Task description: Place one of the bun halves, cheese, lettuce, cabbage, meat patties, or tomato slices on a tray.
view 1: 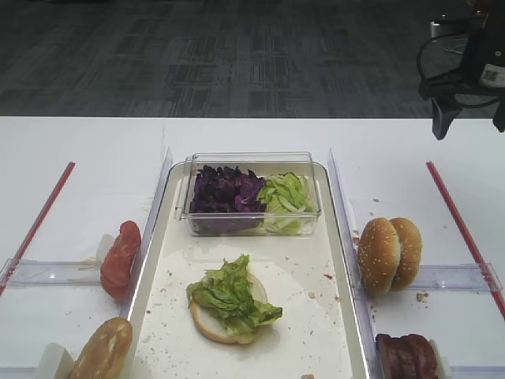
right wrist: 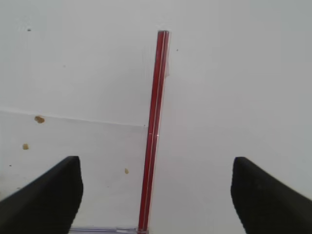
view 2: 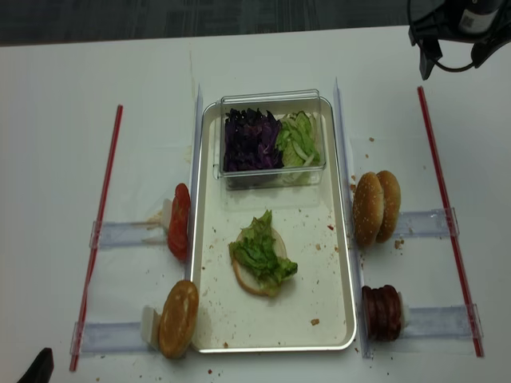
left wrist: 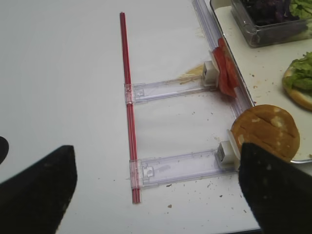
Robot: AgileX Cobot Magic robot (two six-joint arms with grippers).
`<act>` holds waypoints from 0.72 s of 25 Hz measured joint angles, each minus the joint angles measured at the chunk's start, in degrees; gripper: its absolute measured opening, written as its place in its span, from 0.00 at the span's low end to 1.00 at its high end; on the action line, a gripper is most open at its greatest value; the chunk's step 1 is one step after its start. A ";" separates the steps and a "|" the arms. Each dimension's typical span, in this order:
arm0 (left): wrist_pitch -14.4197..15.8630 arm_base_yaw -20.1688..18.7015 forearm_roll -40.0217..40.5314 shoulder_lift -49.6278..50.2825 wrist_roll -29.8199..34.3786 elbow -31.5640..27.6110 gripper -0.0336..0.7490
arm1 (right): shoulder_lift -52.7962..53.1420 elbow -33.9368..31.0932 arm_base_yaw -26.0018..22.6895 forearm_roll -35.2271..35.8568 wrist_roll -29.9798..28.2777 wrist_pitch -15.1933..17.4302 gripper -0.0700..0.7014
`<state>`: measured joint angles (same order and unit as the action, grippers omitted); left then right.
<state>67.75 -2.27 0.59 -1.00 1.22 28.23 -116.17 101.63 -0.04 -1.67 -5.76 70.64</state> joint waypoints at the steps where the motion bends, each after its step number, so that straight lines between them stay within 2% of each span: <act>1: 0.00 0.00 0.00 0.00 0.00 0.00 0.88 | 0.00 0.00 -0.09 0.00 0.00 0.00 0.93; 12: 0.00 0.00 0.00 0.00 0.00 0.00 0.88 | 1.89 0.00 -0.09 0.21 0.00 0.00 0.93; 18: 0.00 0.00 0.00 0.00 0.00 0.00 0.88 | 6.92 -3.95 -0.09 0.21 0.00 0.00 0.93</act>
<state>67.75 -2.27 0.59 -1.00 1.22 28.23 -109.25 97.68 -0.13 -1.46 -5.76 70.64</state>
